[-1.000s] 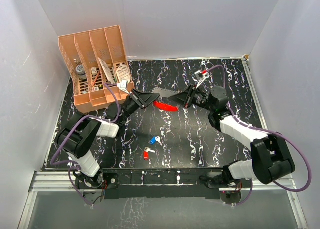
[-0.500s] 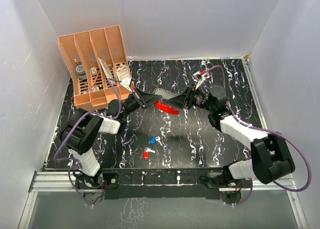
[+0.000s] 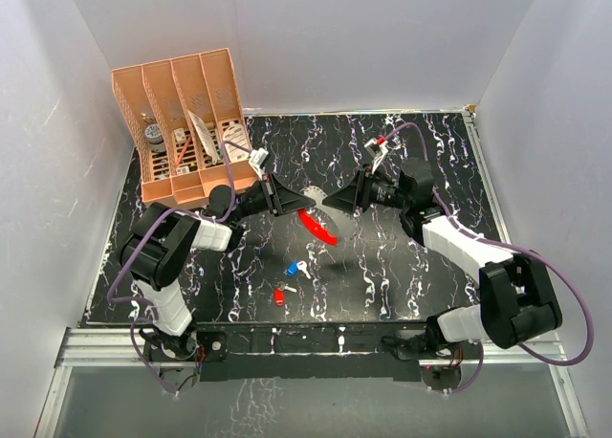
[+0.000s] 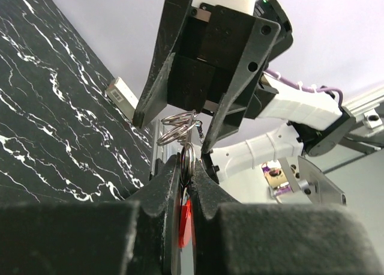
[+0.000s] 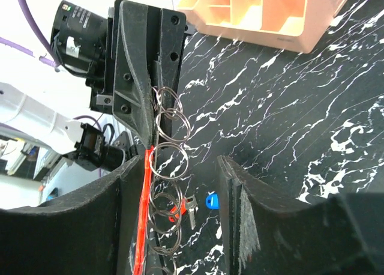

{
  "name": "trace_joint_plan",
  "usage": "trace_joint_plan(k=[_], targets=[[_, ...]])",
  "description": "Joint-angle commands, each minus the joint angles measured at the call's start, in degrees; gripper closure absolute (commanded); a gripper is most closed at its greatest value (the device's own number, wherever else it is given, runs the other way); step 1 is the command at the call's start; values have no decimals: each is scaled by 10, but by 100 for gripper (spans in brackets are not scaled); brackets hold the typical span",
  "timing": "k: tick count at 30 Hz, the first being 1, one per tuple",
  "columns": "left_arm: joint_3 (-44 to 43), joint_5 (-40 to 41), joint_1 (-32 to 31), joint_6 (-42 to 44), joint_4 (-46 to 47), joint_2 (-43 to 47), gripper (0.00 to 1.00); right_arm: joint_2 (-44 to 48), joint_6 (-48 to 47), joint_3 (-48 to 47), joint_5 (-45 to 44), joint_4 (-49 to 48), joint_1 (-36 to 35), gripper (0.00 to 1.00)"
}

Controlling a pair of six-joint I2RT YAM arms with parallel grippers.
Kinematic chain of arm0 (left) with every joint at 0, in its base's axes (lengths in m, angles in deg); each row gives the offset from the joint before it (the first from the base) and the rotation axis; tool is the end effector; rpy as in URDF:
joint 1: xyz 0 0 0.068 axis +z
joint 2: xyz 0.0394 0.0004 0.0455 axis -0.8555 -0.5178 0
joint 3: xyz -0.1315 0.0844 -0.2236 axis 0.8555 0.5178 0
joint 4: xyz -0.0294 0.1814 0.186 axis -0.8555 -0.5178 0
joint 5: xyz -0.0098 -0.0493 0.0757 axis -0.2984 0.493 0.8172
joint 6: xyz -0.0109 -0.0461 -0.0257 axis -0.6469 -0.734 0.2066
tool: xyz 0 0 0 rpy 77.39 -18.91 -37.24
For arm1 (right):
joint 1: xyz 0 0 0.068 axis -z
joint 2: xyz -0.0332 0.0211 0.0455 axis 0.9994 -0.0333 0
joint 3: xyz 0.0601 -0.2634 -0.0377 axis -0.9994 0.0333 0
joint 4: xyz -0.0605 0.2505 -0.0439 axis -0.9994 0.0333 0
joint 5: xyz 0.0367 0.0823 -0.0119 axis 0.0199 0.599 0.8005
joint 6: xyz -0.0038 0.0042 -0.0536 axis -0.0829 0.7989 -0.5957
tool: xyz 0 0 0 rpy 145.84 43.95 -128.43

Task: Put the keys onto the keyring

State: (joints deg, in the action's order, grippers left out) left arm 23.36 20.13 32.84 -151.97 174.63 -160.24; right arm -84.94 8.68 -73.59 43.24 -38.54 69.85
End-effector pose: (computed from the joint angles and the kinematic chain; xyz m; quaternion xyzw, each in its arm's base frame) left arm 0.2780 -0.1652 0.2181 0.1150 0.5843 -0.7382 0.3169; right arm 0.2669 0.1164 0.2623 -0.1713 0.7246 0.5460 0.3842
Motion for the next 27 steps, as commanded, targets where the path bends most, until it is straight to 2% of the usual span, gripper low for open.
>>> trace_joint_plan(k=[1, 10, 27], targets=[[-21, -51, 0, 1, 113, 12, 100, -15, 4, -9, 47, -50, 2, 52], [-38, -86, -8, -6, 113, -12, 100, -45, 53, -1, 88, -136, 2, 59], [-98, -106, -34, -30, 113, -62, 100, -60, 66, -1, 102, -157, 1, 69]])
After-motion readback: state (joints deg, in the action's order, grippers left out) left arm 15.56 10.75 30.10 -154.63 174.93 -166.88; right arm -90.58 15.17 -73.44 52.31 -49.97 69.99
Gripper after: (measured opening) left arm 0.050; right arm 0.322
